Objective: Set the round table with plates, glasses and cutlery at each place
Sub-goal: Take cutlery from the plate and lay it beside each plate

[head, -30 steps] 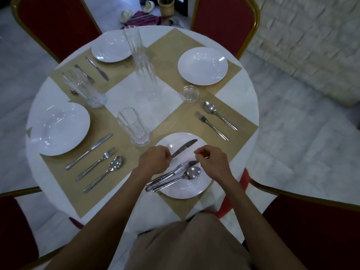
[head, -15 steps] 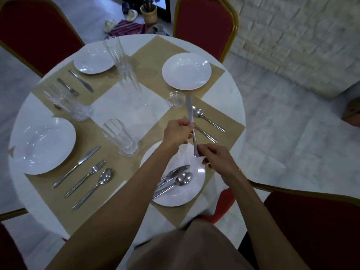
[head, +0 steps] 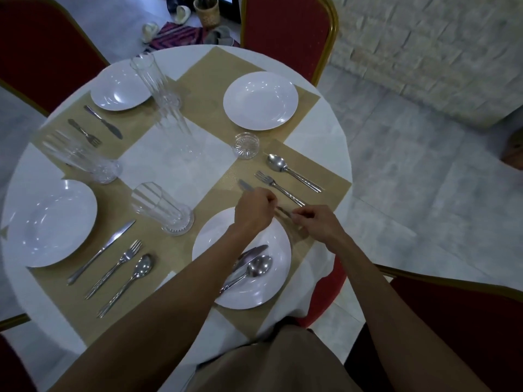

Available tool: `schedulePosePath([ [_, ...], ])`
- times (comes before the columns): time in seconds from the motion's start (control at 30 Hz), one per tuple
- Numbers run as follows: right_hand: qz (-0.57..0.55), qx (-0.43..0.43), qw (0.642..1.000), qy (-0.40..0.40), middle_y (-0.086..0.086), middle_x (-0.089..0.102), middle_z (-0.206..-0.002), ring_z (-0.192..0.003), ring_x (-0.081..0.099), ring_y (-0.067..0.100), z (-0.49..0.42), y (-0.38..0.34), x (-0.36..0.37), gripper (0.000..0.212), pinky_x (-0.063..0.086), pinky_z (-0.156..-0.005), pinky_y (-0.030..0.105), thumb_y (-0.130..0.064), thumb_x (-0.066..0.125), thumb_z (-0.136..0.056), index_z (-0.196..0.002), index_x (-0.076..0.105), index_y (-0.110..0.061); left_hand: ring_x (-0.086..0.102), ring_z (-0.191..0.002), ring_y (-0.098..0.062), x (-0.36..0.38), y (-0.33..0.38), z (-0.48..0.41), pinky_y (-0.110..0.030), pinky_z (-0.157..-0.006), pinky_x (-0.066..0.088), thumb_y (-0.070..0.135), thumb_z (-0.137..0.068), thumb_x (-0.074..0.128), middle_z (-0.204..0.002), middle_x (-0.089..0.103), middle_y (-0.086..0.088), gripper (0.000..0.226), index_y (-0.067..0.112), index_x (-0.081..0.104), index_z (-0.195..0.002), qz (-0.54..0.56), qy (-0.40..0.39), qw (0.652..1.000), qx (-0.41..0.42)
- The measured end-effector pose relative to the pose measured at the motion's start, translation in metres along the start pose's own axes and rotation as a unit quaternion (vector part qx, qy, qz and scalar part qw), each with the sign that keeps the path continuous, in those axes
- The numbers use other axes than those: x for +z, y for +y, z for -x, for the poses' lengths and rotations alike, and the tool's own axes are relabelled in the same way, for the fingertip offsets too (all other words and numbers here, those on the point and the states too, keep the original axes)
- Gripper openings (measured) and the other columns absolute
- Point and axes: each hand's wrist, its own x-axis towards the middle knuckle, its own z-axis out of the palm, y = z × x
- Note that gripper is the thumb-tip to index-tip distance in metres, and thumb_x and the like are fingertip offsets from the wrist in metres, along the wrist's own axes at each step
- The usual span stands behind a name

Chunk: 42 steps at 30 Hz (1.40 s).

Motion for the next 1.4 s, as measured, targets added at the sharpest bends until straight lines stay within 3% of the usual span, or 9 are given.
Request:
schedulePosePath([
  [0.17, 0.049, 0.009, 0.998, 0.029, -0.015, 0.070, -0.085, -0.082, 0.063, 0.000, -0.008, 0.013, 0.008, 0.014, 0.042, -0.066, 0.013, -0.035, 0.076, -0.085, -0.093, 0.078, -0.024, 0.066, -0.107, -0.024, 0.012, 0.011, -0.020, -0.037, -0.092, 0.053, 0.011, -0.092, 0.061, -0.111, 0.070, -0.005, 0.021, 0.015, 0.074, -0.109, -0.133, -0.098, 0.985, 0.054],
  [0.27, 0.079, -0.009, 0.994, 0.076, -0.014, 0.066, -0.076, -0.070, 0.058, -0.004, -0.009, 0.019, 0.014, 0.015, 0.043, -0.063, 0.009, -0.032, 0.079, -0.082, -0.086, 0.074, -0.018, 0.066, -0.102, -0.022, 0.017, 0.012, -0.031, -0.030, -0.080, 0.051, 0.008, -0.088, 0.061, -0.103, 0.070, -0.001, 0.014, 0.013, 0.073, -0.094, -0.201, -0.137, 0.967, 0.070],
  [0.37, 0.114, -0.045, 0.987, 0.102, -0.013, 0.061, -0.069, -0.066, 0.057, 0.000, -0.006, 0.021, 0.018, 0.012, 0.043, -0.061, 0.008, -0.020, 0.078, -0.080, -0.083, 0.067, -0.017, 0.063, -0.103, -0.022, 0.017, 0.016, -0.038, -0.050, -0.097, 0.050, 0.017, -0.086, 0.065, -0.107, 0.070, -0.004, 0.020, 0.014, 0.074, -0.103, -0.243, -0.180, 0.951, 0.065],
  [0.43, 0.134, -0.051, 0.985, 0.098, -0.004, 0.065, -0.073, -0.070, 0.061, 0.012, -0.004, 0.019, 0.020, 0.010, 0.050, -0.065, 0.022, -0.012, 0.072, -0.079, -0.086, 0.065, -0.014, 0.064, -0.101, -0.021, 0.018, 0.016, -0.041, -0.053, -0.099, 0.047, 0.022, -0.084, 0.067, -0.104, 0.070, -0.004, 0.019, 0.015, 0.074, -0.101, -0.258, -0.184, 0.946, 0.067],
  [0.53, 0.180, -0.066, 0.975, 0.116, 0.007, 0.069, -0.082, -0.077, 0.063, 0.023, -0.001, 0.020, 0.024, 0.012, 0.053, -0.067, 0.034, -0.004, 0.062, -0.083, -0.093, 0.065, -0.011, 0.065, -0.101, -0.021, 0.020, 0.015, -0.046, -0.044, -0.096, 0.051, 0.019, -0.085, 0.067, -0.105, 0.070, -0.005, 0.018, 0.012, 0.072, -0.101, -0.252, -0.180, 0.948, 0.071],
  [0.6, 0.213, -0.073, 0.965, 0.137, 0.007, 0.068, -0.085, -0.078, 0.063, 0.025, 0.001, 0.022, 0.027, 0.011, 0.052, -0.067, 0.034, -0.005, 0.060, -0.086, -0.094, 0.066, -0.011, 0.064, -0.104, -0.022, 0.022, 0.013, -0.047, -0.046, -0.100, 0.048, 0.021, -0.084, 0.069, -0.106, 0.070, -0.005, 0.019, 0.012, 0.072, -0.101, -0.243, -0.184, 0.950, 0.071],
  [0.8, 0.219, -0.059, 0.963, 0.144, 0.009, 0.057, -0.103, -0.085, 0.059, 0.024, 0.001, 0.027, 0.029, 0.019, 0.052, -0.074, 0.033, -0.017, 0.071, -0.085, -0.104, 0.071, -0.015, 0.066, -0.090, -0.020, 0.020, 0.005, -0.049, -0.038, -0.085, 0.058, 0.008, -0.083, 0.071, -0.096, 0.070, -0.006, 0.012, 0.009, 0.070, -0.095, -0.186, -0.183, 0.962, 0.079],
  [0.97, 0.200, -0.060, 0.968, 0.139, 0.009, 0.065, -0.100, -0.087, 0.062, 0.023, 0.000, 0.031, 0.029, 0.022, 0.055, -0.080, 0.037, -0.016, 0.074, -0.084, -0.105, 0.069, -0.011, 0.067, -0.090, -0.021, 0.022, 0.003, -0.048, -0.028, -0.081, 0.054, 0.008, -0.083, 0.072, -0.098, 0.071, -0.009, 0.016, 0.006, 0.071, -0.099, -0.172, -0.182, 0.964, 0.090],
  [1.4, 0.158, -0.056, 0.973, 0.158, 0.005, 0.074, -0.097, -0.088, 0.068, 0.019, 0.000, 0.030, 0.029, 0.019, 0.057, -0.085, 0.035, -0.017, 0.076, -0.084, -0.102, 0.074, -0.010, 0.064, -0.085, -0.016, 0.018, -0.002, -0.049, -0.024, -0.076, 0.052, -0.001, -0.081, 0.070, -0.091, 0.068, -0.005, 0.013, 0.010, 0.069, -0.088, -0.131, -0.168, 0.973, 0.087],
])
